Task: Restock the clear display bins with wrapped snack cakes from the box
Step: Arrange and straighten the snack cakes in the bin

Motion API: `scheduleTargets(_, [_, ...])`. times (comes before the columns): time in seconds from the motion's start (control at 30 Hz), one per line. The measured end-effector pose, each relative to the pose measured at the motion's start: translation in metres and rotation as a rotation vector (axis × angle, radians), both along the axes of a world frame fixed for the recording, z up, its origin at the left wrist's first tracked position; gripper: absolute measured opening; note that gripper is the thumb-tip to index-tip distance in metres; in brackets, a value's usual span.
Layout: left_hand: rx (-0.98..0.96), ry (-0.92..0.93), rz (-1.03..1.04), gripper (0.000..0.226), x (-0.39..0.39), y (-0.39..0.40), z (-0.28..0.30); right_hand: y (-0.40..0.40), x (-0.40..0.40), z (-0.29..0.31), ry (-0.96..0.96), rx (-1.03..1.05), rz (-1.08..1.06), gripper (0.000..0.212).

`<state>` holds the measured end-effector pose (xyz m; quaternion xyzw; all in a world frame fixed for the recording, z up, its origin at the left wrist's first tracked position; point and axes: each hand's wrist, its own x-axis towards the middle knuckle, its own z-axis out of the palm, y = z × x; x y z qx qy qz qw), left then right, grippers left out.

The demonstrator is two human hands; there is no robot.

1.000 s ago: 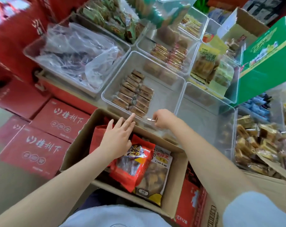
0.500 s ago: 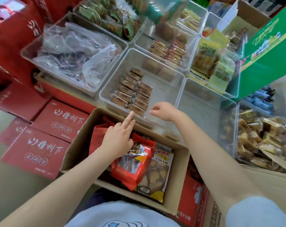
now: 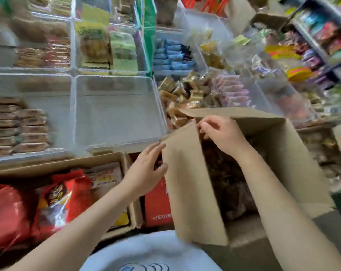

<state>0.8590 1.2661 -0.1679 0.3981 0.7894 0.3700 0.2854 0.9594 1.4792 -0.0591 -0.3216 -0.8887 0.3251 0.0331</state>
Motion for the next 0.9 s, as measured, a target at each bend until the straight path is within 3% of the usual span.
scheduleTargets(0.23, [0.173, -0.451, 0.147, 0.090, 0.068, 0.084, 0.009, 0.080, 0.056, -0.069, -0.301, 0.138, 0.094, 0.021])
scheduleTargets(0.4, [0.189, -0.482, 0.231, 0.084, 0.068, 0.086, 0.001, 0.106, 0.045, -0.118, -0.580, 0.205, 0.226, 0.028])
scheduleTargets(0.57, [0.186, -0.473, 0.252, 0.086, 0.069, 0.085, 0.001, 0.108, 0.050, -0.169, -0.756, 0.487, 0.257, 0.045])
scheduleTargets(0.7, [0.197, -0.483, 0.261, 0.082, 0.072, 0.087, 0.004, 0.106, 0.049, -0.187, -0.761, 0.490, 0.181, 0.045])
scheduleTargets(0.9, [0.185, -0.476, 0.257, 0.080, 0.070, 0.086, 0.005, 0.107, 0.052, -0.183, -0.743, 0.374, 0.229, 0.051])
